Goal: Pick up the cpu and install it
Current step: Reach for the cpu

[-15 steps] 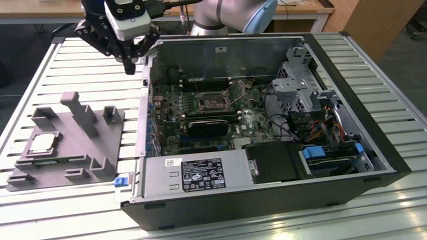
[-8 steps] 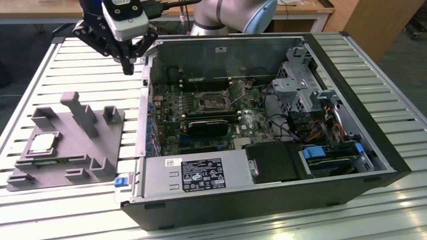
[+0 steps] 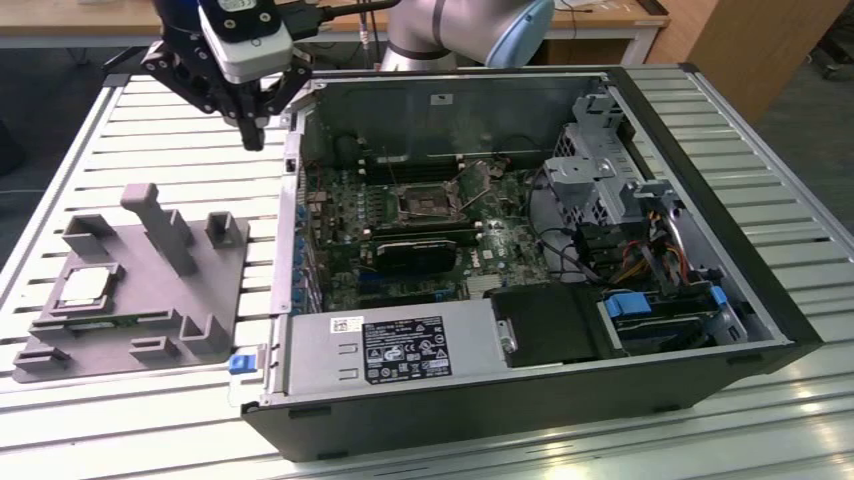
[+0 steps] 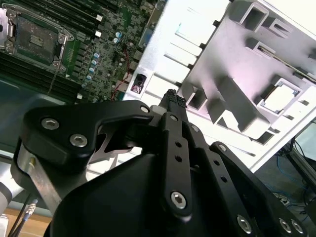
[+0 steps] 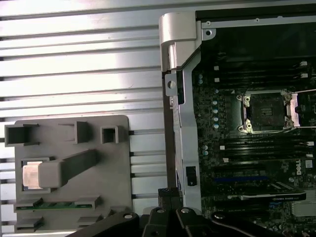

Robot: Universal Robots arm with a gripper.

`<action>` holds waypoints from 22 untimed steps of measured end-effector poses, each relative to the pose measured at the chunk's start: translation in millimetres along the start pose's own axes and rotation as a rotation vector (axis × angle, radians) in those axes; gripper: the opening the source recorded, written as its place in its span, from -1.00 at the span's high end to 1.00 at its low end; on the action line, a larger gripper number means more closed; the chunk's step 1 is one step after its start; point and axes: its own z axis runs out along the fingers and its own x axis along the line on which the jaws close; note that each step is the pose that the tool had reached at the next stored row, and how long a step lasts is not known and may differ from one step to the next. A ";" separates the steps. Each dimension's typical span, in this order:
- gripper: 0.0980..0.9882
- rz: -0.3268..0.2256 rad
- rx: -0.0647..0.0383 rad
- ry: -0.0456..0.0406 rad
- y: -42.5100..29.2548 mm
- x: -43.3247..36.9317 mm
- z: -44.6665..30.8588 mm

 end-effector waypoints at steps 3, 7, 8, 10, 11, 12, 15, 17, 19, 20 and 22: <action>0.98 0.000 0.000 0.0008 -0.1 1.0 0.3; 0.98 0.000 0.000 0.0021 -0.2 2.2 0.6; 0.98 0.000 0.000 0.0023 -0.2 2.5 0.7; 0.98 0.000 0.000 0.0030 -0.3 3.0 0.8; 0.98 0.000 0.000 0.0033 -0.3 3.3 0.9; 0.98 0.000 0.000 0.0035 -0.3 3.5 1.0; 0.98 0.000 0.000 0.0044 -0.4 4.4 1.3; 0.98 0.000 0.000 0.0049 -0.4 5.0 1.5; 0.98 0.000 0.000 0.0056 -0.5 5.6 1.6; 0.98 0.000 0.000 0.0059 -0.5 5.9 1.7; 0.98 0.000 0.001 0.0066 -0.6 6.5 1.9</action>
